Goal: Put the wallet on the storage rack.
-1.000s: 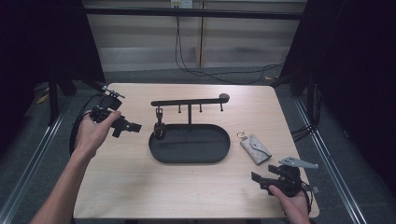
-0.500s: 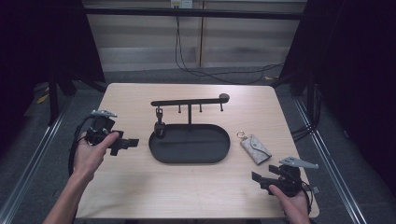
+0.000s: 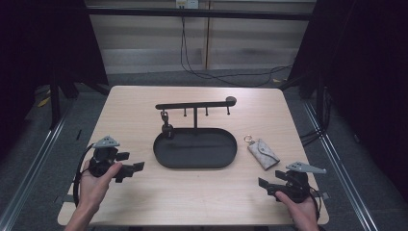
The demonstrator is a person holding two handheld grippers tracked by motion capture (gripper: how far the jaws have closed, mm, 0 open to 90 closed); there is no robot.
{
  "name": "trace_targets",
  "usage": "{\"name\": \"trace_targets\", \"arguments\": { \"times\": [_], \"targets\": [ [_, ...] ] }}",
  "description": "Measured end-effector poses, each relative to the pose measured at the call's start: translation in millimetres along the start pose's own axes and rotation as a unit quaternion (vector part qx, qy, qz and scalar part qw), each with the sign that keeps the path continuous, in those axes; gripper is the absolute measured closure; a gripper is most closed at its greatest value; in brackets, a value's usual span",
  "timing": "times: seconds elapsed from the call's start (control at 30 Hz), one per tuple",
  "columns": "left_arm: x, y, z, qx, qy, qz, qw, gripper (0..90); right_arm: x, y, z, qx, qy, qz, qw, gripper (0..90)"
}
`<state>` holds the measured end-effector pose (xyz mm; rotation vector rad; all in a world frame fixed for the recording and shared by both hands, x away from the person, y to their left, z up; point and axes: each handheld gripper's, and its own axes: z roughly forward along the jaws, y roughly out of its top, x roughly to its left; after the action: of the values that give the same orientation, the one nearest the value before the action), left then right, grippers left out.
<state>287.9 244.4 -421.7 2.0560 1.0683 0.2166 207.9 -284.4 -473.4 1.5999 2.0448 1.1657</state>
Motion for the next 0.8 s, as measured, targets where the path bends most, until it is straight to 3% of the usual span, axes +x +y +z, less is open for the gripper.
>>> {"name": "trace_targets", "arguments": {
  "times": [0.03,0.27,0.37,0.57,0.8],
  "targets": [
    [-2.9,-4.5,-0.2,-0.001,0.010,0.008,0.9999,24.5,-0.3,0.3,0.6,0.001,0.002,0.001,1.0000,18.6],
    [-16.7,-27.3,-3.0,-0.001,-0.017,0.032,0.9993,23.3,2.1,4.2,3.0,0.021,0.000,-0.009,0.9997,19.4],
    [-17.6,-40.8,-4.2,-0.019,-0.022,0.020,0.9994,23.2,2.6,9.6,3.4,0.026,-0.003,-0.015,0.9995,19.4],
    [-9.0,-54.0,-0.2,-0.014,-0.030,-0.002,0.9994,20.9,-4.0,24.5,8.7,0.036,0.008,-0.013,0.9992,19.2],
    [-7.4,-60.1,-8.3,-0.031,-0.020,0.000,0.9993,20.5,-13.3,38.5,12.6,0.060,0.011,-0.008,0.9981,23.7]
  ]
}}
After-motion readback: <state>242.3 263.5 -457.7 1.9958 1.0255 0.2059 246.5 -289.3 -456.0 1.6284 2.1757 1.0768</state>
